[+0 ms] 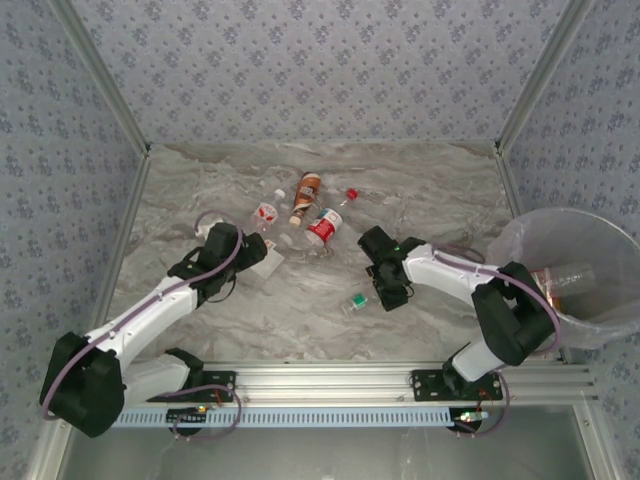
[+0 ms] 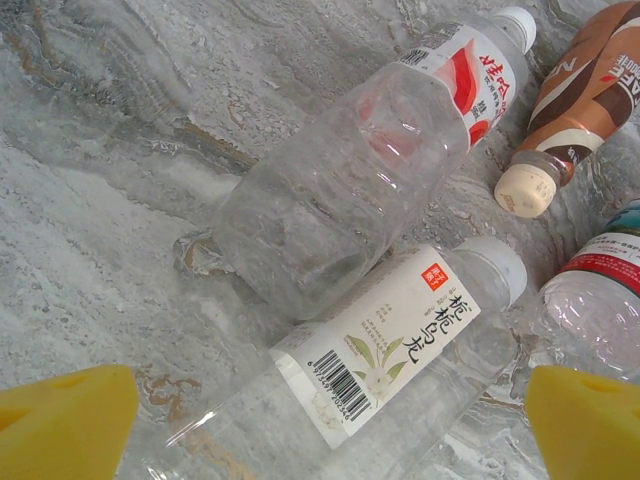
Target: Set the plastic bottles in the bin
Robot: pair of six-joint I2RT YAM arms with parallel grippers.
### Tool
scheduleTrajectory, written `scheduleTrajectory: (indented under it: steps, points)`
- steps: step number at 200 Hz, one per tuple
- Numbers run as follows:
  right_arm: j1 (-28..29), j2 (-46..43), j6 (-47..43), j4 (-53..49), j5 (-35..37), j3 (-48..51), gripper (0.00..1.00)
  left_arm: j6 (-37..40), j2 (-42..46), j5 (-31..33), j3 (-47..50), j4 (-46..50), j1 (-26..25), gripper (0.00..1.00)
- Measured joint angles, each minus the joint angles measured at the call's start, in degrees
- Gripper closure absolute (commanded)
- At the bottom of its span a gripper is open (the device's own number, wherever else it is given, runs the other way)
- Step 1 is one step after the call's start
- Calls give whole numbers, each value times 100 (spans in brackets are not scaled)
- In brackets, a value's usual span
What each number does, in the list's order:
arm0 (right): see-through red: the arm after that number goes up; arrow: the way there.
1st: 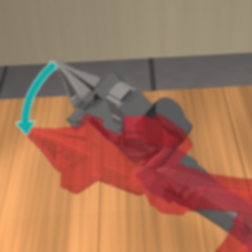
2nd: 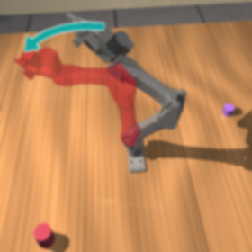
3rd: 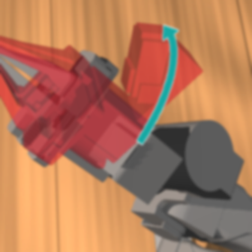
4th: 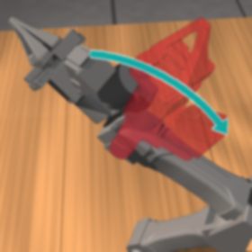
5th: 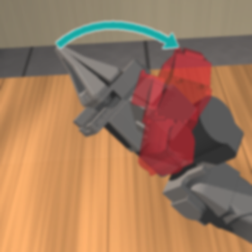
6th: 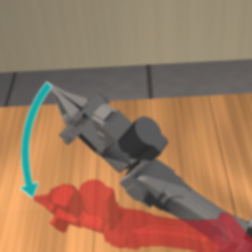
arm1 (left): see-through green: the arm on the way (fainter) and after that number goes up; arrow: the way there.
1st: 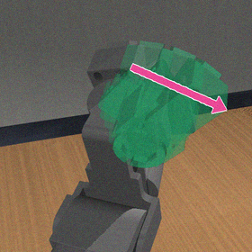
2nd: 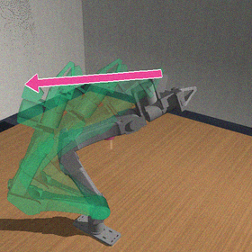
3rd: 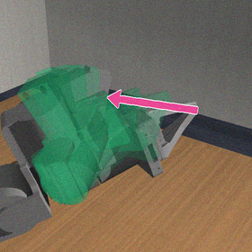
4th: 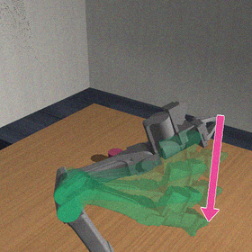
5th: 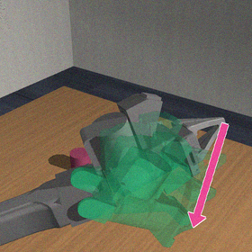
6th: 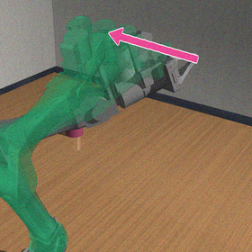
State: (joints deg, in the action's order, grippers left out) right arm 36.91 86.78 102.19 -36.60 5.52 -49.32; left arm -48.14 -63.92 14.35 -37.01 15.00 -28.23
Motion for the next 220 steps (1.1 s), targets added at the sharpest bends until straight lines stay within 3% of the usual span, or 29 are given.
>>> scheduleTrajectory:
  steps: [81,153,220]
  points:
    - [616,-986,-1104,186,1635,-76,42,2,-76,-24,0,-11,0,1]
    - [914,-2004,-3547,1032,2422,-129,47,0,-227,-175,-87,-57,0,1]
    - [881,-2358,-5998,1056,2719,-1211,50,0,-302,-280,-144,-101,2,0]
